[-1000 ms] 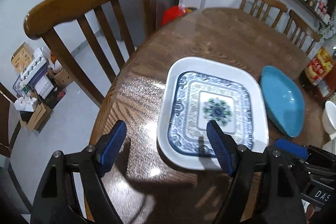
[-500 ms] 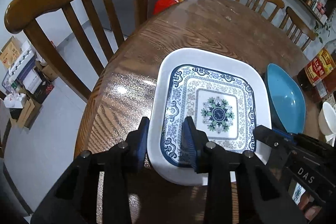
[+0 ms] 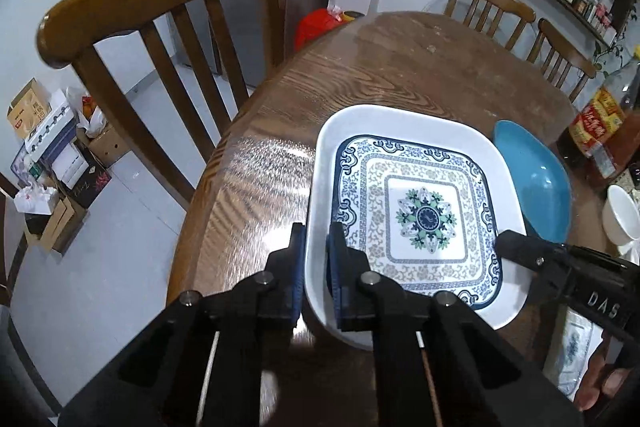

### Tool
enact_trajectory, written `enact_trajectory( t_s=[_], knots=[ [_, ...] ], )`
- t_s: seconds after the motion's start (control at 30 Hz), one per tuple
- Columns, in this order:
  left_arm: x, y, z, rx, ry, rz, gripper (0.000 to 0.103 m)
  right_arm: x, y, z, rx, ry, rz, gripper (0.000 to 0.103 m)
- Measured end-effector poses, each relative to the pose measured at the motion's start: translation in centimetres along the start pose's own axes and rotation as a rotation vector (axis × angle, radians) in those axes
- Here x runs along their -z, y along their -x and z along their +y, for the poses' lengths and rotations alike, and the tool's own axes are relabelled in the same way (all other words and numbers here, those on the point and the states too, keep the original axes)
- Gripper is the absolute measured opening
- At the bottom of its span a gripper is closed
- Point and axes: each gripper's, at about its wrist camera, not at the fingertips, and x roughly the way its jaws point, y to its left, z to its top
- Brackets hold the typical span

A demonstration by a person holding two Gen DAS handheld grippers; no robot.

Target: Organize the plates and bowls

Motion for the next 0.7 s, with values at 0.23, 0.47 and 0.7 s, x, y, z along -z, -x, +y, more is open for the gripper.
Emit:
enact_trajectory(
  t_s=[0.23,0.47,0.7],
  knots=[
    [2.2,4.8,-3.6,0.063,-0.062,-0.068,0.009,3.3,6.2,-1.5,-0.012,-0.004,-0.068,0.009],
    [4.7,5.4,-10.0,0.198,-0.167,-0.032,0.010,7.9,12.2,-6.1,0.049,-0.120,-0.118,0.009],
    [7.9,4.7,-15.7,0.280,-0.296,0.036,0.010,13.2,15.4,-10.4,0.123,-0.256,-0.114,0.010]
  ],
)
